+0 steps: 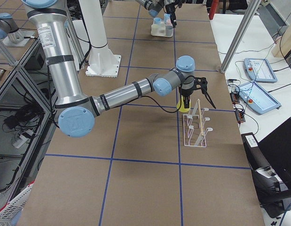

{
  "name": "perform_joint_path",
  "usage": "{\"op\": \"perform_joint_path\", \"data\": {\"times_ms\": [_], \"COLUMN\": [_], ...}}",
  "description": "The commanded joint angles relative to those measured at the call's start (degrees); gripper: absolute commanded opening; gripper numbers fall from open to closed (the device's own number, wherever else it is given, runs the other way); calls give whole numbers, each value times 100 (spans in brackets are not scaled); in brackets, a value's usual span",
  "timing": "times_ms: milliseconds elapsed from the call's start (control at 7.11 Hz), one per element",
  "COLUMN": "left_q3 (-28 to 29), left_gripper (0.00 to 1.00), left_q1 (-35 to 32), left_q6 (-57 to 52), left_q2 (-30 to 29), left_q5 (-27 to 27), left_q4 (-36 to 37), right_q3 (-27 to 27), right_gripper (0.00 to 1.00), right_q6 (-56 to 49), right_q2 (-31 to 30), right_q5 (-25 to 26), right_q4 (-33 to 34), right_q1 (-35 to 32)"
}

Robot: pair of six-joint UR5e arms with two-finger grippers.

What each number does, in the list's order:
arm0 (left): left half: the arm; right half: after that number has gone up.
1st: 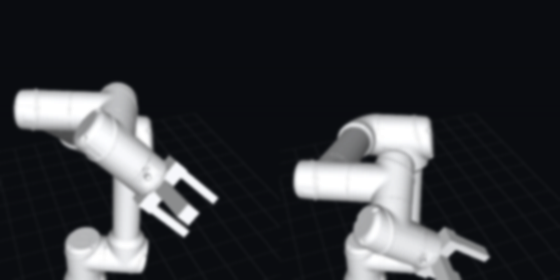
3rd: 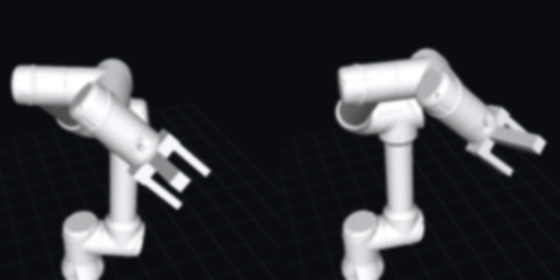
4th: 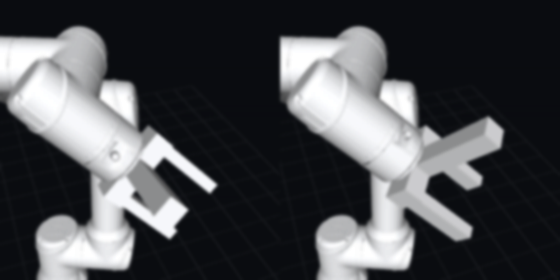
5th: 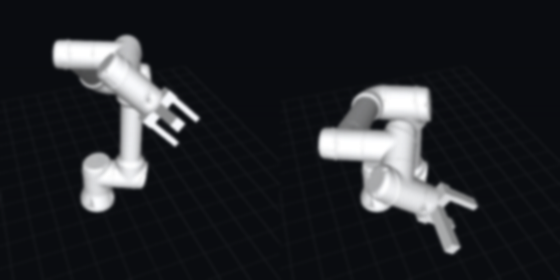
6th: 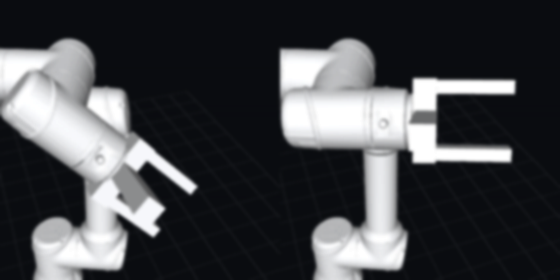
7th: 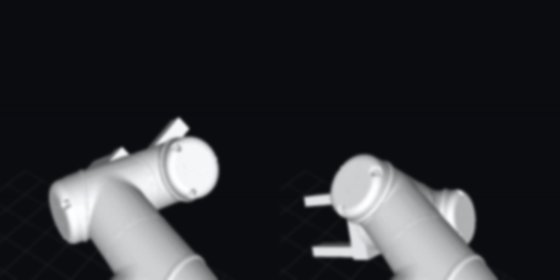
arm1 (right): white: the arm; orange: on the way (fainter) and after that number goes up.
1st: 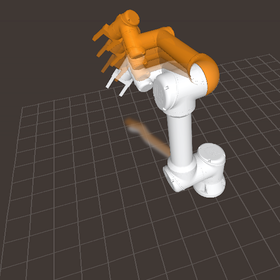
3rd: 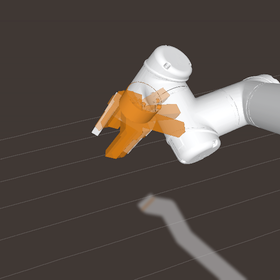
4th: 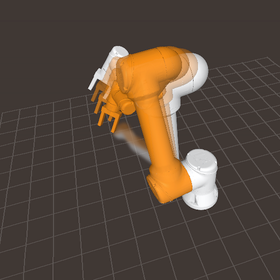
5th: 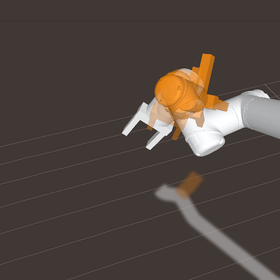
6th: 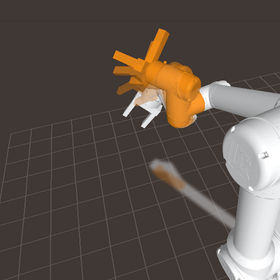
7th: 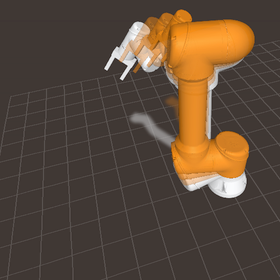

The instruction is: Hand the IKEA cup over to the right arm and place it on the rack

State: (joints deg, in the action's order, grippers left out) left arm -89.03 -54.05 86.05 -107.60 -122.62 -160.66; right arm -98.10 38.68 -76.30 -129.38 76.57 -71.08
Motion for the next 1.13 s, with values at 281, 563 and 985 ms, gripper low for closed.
{"op": "perform_joint_path", "data": {"times_ms": [281,563,985], "left_q3": [8,17,26], "left_gripper": [100,100,100], "left_q1": [9,9,9], "left_q6": [0,0,0], "left_q2": [2,2,19], "left_q5": [1,1,1], "left_q4": [0,0,8], "right_q3": [467,712,977], "right_gripper": [45,66,98], "right_q6": [-27,-62,-62], "right_q2": [265,378,564], "right_q5": [35,27,18], "right_q4": [7,-2,-2], "right_q1": [67,164,182]}}
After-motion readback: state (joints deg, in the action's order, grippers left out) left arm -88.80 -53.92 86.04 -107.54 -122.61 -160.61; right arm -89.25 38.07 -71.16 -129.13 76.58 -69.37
